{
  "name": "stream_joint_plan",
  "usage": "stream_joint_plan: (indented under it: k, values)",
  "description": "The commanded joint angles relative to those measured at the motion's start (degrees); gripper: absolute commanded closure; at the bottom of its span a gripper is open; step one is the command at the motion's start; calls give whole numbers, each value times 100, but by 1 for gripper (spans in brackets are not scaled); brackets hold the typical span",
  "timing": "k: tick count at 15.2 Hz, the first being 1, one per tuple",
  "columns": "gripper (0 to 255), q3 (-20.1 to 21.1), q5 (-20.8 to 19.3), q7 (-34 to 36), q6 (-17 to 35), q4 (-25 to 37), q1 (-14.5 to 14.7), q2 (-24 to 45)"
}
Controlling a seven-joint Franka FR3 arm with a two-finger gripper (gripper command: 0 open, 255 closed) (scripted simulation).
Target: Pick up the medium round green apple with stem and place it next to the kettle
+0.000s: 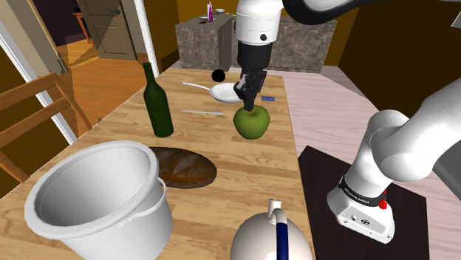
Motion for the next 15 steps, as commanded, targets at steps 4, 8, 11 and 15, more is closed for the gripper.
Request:
stream_joint_plan:
  k: [4, 8, 11, 15]
  values:
    - [255, 36, 26, 14, 390, -406, 19, -20]
    - [255, 63, 43, 19, 699, -707, 30, -12]
    - [255, 85, 54, 25, 933, -921, 37, 8]
    - [255, 118, 66, 36, 1251, -1192, 44, 55]
